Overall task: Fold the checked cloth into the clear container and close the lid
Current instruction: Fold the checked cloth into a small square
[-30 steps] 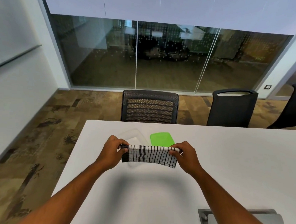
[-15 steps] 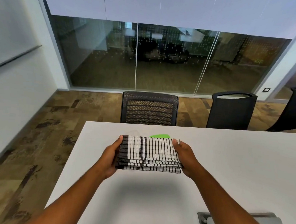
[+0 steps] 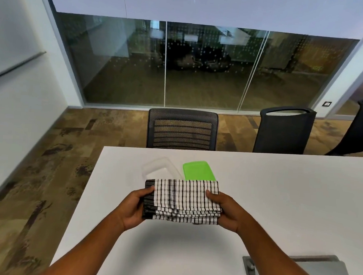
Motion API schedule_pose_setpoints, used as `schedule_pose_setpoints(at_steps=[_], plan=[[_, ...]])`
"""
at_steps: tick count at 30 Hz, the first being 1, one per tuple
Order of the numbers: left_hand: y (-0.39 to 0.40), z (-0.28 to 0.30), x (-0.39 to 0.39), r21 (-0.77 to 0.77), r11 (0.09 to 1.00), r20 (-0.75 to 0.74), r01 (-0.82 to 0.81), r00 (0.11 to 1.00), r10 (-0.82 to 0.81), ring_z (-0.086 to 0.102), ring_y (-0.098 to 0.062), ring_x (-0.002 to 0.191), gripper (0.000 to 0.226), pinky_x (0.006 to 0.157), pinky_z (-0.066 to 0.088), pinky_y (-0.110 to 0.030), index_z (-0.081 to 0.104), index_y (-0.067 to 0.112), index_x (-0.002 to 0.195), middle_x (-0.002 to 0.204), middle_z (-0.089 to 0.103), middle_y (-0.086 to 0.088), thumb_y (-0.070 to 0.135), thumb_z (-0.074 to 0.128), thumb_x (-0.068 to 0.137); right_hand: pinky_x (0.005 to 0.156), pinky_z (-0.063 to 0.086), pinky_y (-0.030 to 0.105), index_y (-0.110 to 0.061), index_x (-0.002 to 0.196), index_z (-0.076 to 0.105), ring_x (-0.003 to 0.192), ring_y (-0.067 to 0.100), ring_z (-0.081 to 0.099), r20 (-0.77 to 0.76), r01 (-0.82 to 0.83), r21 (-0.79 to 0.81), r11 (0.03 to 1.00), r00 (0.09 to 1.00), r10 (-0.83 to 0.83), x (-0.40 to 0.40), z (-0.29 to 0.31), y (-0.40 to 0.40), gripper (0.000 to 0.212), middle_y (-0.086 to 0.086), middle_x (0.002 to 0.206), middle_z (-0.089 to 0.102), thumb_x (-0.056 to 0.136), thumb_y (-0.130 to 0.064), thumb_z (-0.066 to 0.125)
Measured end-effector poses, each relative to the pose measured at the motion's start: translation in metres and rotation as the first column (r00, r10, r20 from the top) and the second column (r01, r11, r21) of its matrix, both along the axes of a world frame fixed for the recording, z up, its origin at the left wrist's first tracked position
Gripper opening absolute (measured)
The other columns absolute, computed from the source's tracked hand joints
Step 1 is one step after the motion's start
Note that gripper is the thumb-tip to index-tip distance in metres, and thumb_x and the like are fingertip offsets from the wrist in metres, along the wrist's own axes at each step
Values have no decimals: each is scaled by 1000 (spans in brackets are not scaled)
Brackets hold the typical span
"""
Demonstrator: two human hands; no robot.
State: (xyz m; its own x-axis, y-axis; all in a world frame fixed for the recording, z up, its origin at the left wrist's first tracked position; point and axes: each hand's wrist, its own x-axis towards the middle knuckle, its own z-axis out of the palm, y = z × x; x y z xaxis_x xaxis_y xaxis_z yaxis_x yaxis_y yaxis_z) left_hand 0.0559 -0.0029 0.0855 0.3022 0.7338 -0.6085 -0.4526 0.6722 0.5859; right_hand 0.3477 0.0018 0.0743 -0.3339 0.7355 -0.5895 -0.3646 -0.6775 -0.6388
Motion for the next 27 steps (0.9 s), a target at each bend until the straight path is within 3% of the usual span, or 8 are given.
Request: schedule_pose_setpoints(at_steps=[3, 6, 8, 12, 14, 19, 22, 27], plan=[[-2, -3, 4, 32, 999, -78, 41, 996, -38, 71, -34, 104, 36, 86, 59, -44, 62, -1, 128, 126, 68, -22, 16, 51, 98, 94, 56, 55, 3, 135, 57, 115, 40, 68, 131, 27, -22, 999, 991, -23, -5, -3, 3, 36, 26, 125, 68, 102, -12, 52], [1, -1, 8, 87, 996, -148, 18, 989, -5, 64, -39, 117, 36, 91, 57, -47, 58, -2, 132, 128, 66, -25, 11, 49, 100, 88, 60, 47, 6, 130, 59, 108, 36, 71, 219, 27, 40, 999, 975, -35, -8, 5, 10, 31, 25, 118, 72, 104, -7, 48], [5, 2, 11, 140, 990, -153, -7, 988, 29, 63, -41, 120, 33, 94, 55, -48, 60, 0, 130, 128, 67, -24, 10, 51, 100, 91, 58, 47, 3, 128, 61, 110, 37, 70, 243, 14, 93, 996, 969, -36, -12, 15, 14, 29, 23, 118, 73, 104, -8, 47], [9, 16, 25, 248, 969, -190, -13, 980, 61, 70, -33, 104, 29, 90, 57, -48, 65, 2, 122, 124, 69, -22, 12, 58, 96, 96, 57, 46, -6, 123, 65, 112, 32, 71, 325, -49, 231, 972, 945, -29, -28, 36, 17, 27, 16, 119, 74, 106, -11, 45], [12, 27, 29, 266, 964, -222, 4, 973, 57, 69, -32, 100, 34, 91, 54, -49, 65, 2, 117, 120, 70, -22, 24, 65, 91, 94, 58, 44, -12, 122, 65, 108, 29, 72, 398, -80, 298, 951, 916, -48, -33, 46, 20, 26, 12, 117, 75, 106, -13, 45], [20, 42, 3, 113, 964, -227, 242, 951, -212, 66, -31, 104, 59, 91, 52, -43, 71, 8, 118, 115, 71, -17, 58, 57, 90, 94, 59, 47, -18, 121, 69, 105, 25, 73, 565, -246, 383, 890, 825, -15, -20, 71, 33, 24, 6, 114, 76, 102, -20, 53], [20, 42, -4, 116, 911, -246, 396, 900, -360, 65, -35, 113, 52, 111, 44, -49, 71, 4, 120, 128, 67, -21, 47, 60, 92, 93, 59, 48, -13, 114, 72, 101, 28, 75, 569, -318, 393, 863, 822, 43, -11, 84, 38, 19, 9, 109, 78, 99, -15, 61], [17, 46, 11, 99, 784, -422, 613, 739, -525, 65, -35, 119, 49, 109, 47, -49, 69, 4, 120, 122, 72, -16, 42, 67, 89, 93, 59, 54, -12, 112, 73, 100, 30, 75, 619, -396, 399, 827, 782, 76, -9, 90, 46, 18, 10, 106, 78, 97, -18, 64]])
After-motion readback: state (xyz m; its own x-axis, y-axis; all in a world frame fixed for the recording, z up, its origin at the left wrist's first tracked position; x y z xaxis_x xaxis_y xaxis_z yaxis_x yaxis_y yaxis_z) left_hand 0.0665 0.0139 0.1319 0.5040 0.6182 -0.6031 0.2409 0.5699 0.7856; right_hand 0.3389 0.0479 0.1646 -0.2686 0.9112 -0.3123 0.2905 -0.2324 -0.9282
